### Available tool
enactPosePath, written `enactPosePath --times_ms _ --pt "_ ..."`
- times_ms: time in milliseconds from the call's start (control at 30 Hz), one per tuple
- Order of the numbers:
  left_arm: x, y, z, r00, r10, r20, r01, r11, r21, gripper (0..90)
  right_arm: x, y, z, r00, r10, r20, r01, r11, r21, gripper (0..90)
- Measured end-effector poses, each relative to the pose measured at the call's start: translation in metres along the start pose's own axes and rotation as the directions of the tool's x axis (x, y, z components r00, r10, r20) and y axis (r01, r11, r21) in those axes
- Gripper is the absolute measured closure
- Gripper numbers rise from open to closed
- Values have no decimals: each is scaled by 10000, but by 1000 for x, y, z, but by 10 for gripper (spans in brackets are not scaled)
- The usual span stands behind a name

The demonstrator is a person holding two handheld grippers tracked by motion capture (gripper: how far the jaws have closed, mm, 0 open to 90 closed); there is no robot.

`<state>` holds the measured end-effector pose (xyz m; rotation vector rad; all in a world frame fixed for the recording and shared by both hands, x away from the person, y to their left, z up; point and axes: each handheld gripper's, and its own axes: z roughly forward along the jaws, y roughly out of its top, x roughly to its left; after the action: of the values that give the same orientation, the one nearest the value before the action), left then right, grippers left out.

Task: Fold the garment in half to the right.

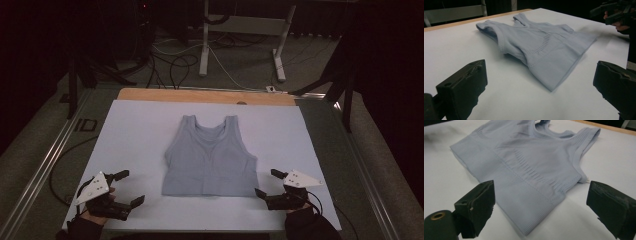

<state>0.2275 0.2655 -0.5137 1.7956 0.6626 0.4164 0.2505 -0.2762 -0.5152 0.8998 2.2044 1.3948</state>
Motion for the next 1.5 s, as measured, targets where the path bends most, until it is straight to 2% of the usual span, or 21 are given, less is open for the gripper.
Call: enactPosePath --times_ms 500,667,1000,1133,1333,1500 --pt "-3 2 3 9996 190 189 -194 9995 230 2 3 6 -1 9997 58 -236 -59 10000 -34 83" --pt "-6 7 5 9987 240 443 -260 9986 469 2 6 9 -3 9999 -51 -160 50 10000 -49 83" --pt "-8 14 9 9966 101 822 -145 9985 533 1 12 20 -6 9998 -156 -131 155 9999 -59 83" --pt "-7 20 11 9957 53 928 -100 9987 501 1 15 23 -7 9996 -221 -183 220 9998 -21 82" --pt "-10 35 10 9939 213 1078 -253 9990 363 1 16 35 -11 9994 -210 -273 204 9995 -229 82" --pt "-12 48 8 9930 429 1104 -477 9980 407 2 18 48 -9 9984 -469 -316 461 9986 -254 82"
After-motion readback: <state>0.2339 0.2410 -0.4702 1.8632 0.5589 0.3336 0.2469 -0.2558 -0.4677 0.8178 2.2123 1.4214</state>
